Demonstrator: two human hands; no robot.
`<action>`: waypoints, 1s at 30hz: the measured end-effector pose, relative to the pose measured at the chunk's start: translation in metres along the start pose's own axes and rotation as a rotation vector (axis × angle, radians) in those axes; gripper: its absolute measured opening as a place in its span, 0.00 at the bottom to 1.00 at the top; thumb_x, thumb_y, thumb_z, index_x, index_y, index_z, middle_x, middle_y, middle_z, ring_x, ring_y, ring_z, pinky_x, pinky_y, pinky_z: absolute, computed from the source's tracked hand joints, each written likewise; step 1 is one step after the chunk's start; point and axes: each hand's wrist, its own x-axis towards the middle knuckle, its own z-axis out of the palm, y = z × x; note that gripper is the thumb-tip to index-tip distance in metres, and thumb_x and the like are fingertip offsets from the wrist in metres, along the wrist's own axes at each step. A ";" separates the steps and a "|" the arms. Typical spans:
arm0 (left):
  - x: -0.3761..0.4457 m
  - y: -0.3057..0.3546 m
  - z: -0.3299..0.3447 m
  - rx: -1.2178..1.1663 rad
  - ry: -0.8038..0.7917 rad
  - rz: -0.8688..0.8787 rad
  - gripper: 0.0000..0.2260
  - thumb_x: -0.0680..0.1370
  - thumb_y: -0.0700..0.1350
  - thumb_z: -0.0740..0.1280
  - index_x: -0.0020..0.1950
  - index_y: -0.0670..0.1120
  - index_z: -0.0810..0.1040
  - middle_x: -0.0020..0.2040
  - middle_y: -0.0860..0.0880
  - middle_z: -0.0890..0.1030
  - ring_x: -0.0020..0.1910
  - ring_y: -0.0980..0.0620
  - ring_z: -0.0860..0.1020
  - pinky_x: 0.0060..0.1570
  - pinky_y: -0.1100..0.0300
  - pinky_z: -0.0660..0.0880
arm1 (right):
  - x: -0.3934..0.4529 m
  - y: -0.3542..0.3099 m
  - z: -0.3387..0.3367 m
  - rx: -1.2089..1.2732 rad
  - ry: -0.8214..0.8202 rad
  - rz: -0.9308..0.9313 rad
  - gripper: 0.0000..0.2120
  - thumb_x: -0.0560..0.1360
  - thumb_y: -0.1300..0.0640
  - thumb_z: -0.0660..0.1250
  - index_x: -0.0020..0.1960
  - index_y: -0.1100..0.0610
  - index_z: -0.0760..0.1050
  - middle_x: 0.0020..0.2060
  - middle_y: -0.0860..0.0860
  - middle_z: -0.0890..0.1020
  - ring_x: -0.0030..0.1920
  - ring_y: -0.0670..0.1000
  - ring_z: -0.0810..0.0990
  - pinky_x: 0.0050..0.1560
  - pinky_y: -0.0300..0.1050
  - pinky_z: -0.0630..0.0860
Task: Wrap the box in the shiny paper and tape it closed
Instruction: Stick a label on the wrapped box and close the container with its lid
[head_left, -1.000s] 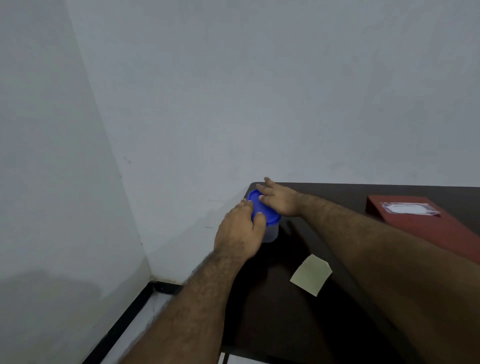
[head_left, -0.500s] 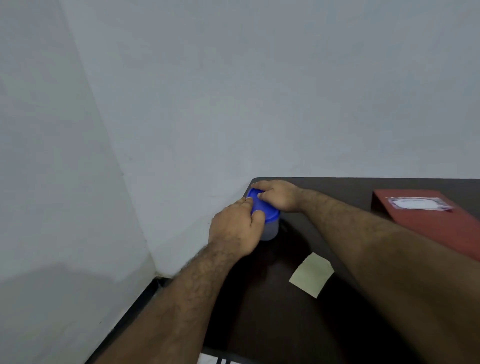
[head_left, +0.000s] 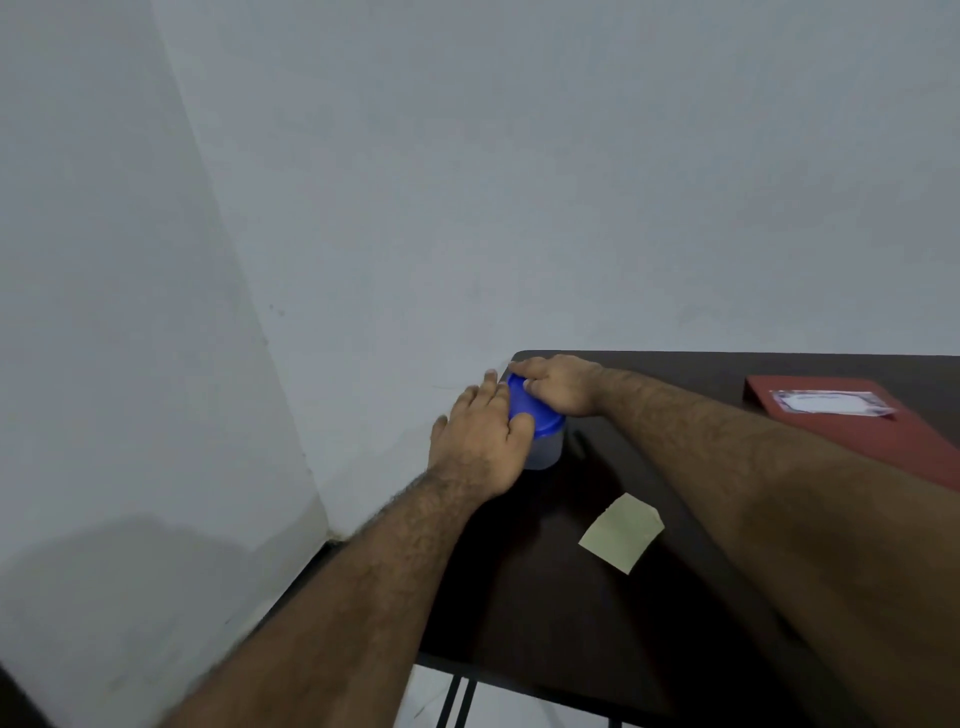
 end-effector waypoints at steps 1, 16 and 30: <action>0.002 -0.002 0.001 0.029 -0.004 0.002 0.31 0.84 0.57 0.49 0.86 0.47 0.59 0.87 0.49 0.57 0.86 0.48 0.55 0.82 0.39 0.58 | 0.001 0.001 0.000 -0.015 -0.004 0.001 0.28 0.84 0.46 0.52 0.84 0.40 0.59 0.83 0.44 0.61 0.82 0.53 0.61 0.81 0.57 0.58; 0.014 -0.016 -0.009 -0.587 0.323 -0.282 0.13 0.80 0.50 0.66 0.43 0.43 0.85 0.43 0.46 0.87 0.49 0.41 0.85 0.52 0.49 0.81 | -0.069 -0.011 0.021 0.708 0.631 0.435 0.16 0.80 0.46 0.67 0.46 0.57 0.86 0.43 0.51 0.88 0.45 0.54 0.86 0.51 0.45 0.82; 0.080 -0.024 -0.011 -0.926 0.212 -0.549 0.04 0.70 0.31 0.78 0.42 0.36 0.86 0.43 0.39 0.87 0.40 0.42 0.88 0.43 0.46 0.88 | -0.038 -0.013 0.012 1.300 0.484 0.610 0.12 0.74 0.66 0.79 0.54 0.67 0.81 0.43 0.57 0.86 0.38 0.53 0.87 0.44 0.51 0.88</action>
